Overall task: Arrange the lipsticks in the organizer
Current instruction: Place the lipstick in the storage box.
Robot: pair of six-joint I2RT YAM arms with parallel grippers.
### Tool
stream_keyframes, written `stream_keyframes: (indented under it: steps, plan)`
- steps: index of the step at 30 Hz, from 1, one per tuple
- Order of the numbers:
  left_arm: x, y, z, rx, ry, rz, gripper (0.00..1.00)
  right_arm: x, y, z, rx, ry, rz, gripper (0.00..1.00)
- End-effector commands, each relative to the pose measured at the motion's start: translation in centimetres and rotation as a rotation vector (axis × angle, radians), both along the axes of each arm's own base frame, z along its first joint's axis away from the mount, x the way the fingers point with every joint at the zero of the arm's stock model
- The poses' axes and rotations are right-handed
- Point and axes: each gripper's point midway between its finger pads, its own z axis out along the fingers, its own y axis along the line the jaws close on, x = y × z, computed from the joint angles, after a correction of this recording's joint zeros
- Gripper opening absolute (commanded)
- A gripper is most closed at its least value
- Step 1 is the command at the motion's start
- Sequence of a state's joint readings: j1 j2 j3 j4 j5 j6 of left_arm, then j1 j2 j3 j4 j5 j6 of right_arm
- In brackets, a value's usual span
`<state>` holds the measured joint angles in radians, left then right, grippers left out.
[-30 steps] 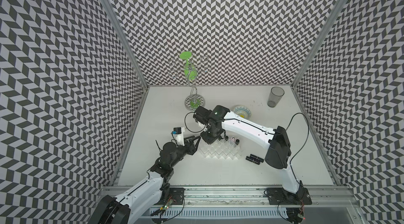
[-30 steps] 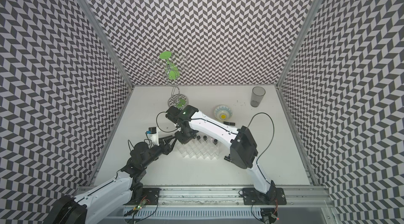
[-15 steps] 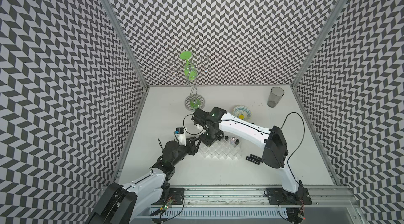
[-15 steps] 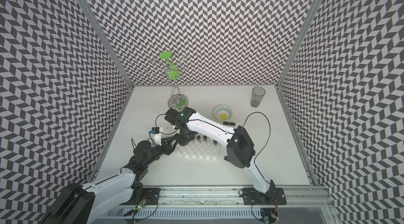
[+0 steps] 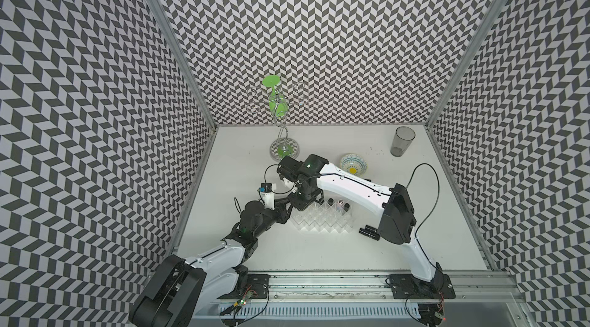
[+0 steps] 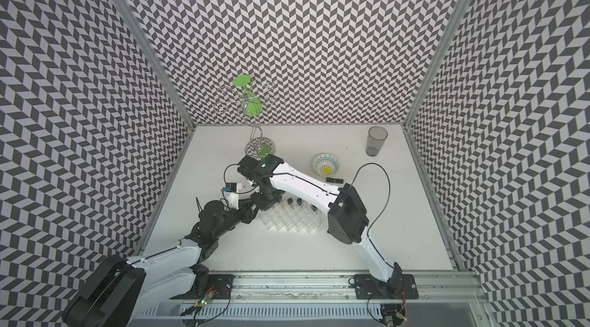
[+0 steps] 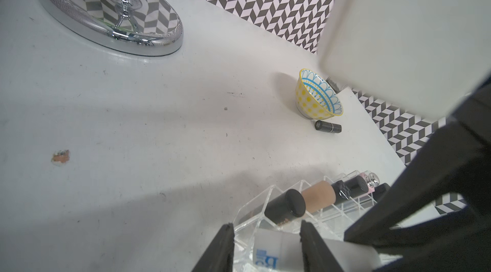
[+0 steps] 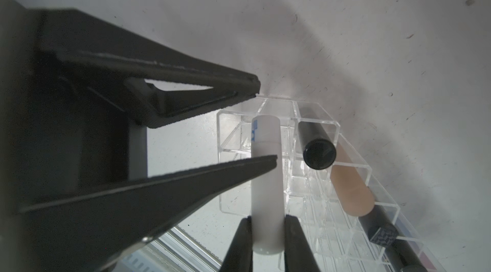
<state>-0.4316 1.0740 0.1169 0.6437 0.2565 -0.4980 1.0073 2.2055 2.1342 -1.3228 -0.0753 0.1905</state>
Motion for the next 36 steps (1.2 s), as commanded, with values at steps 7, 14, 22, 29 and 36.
stream_keyframes:
  steps: [7, 14, 22, 29, 36]
  plan:
    - [0.4, -0.6, -0.5, 0.035, 0.007, -0.026, 0.39, 0.7, -0.3, -0.1, -0.010, -0.026, -0.005, 0.14]
    - [0.3, -0.9, -0.7, 0.051, 0.006, -0.043, 0.39, 1.0, 0.6, -0.2, 0.017, -0.027, -0.002, 0.14]
    - [0.3, -1.7, -1.3, 0.067, 0.028, -0.078, 0.35, 1.6, 1.0, 0.6, 0.037, -0.049, -0.006, 0.15]
    - [0.3, -1.4, -1.3, 0.075, 0.029, -0.057, 0.35, 2.3, 2.2, 0.2, 0.073, -0.058, -0.004, 0.17]
    - [0.3, -1.3, -1.4, 0.072, 0.033, -0.054, 0.35, 2.7, 3.4, -0.3, 0.096, -0.054, -0.001, 0.18]
